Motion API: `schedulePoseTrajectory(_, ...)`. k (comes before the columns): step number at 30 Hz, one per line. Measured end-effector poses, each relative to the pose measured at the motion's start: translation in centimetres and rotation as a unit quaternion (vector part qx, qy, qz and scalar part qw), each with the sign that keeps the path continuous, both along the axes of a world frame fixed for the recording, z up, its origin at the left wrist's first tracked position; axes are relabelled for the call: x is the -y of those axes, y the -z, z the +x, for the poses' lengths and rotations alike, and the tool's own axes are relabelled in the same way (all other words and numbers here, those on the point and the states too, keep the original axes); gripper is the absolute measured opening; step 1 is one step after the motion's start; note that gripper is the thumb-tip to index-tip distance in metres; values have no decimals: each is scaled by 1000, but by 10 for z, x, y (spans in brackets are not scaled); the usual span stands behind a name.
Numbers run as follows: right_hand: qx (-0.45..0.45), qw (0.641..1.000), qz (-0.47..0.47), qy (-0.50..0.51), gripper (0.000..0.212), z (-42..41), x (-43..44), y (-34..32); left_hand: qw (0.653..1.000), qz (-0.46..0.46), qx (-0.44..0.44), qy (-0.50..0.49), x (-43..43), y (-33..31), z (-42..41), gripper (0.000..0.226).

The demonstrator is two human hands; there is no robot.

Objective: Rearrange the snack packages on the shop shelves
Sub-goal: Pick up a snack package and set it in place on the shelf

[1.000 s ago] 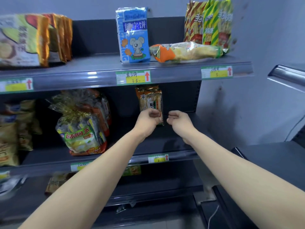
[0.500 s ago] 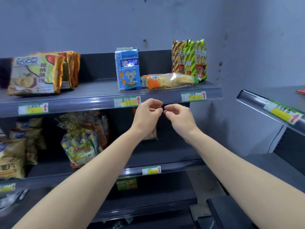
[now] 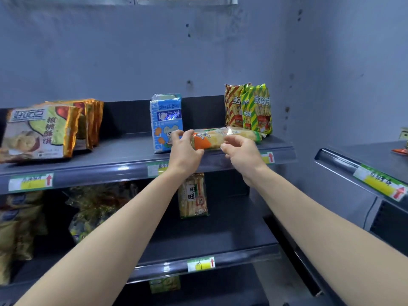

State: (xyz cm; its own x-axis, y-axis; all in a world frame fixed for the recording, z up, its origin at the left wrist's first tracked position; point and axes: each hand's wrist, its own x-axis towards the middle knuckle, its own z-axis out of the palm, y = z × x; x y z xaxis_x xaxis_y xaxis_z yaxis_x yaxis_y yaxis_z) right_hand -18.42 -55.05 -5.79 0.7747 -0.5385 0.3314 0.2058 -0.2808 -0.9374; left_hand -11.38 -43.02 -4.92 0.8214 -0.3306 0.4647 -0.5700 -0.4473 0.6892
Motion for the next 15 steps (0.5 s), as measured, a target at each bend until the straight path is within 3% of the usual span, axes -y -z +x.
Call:
schedulePoseTrajectory(4,-8,1000,21,5,41,12,9,-2,1000,3,0,-13,5,-5,14,53)
schedulePoseTrajectory(10,-14,999,51,-8,42,22,15,-1,999,-29,15,-12,11,-18,19,11)
schedulePoseTrajectory(15,-9,996,85,-20,35,27,18,1,998,-55,34,-7,15,-18,20,13)
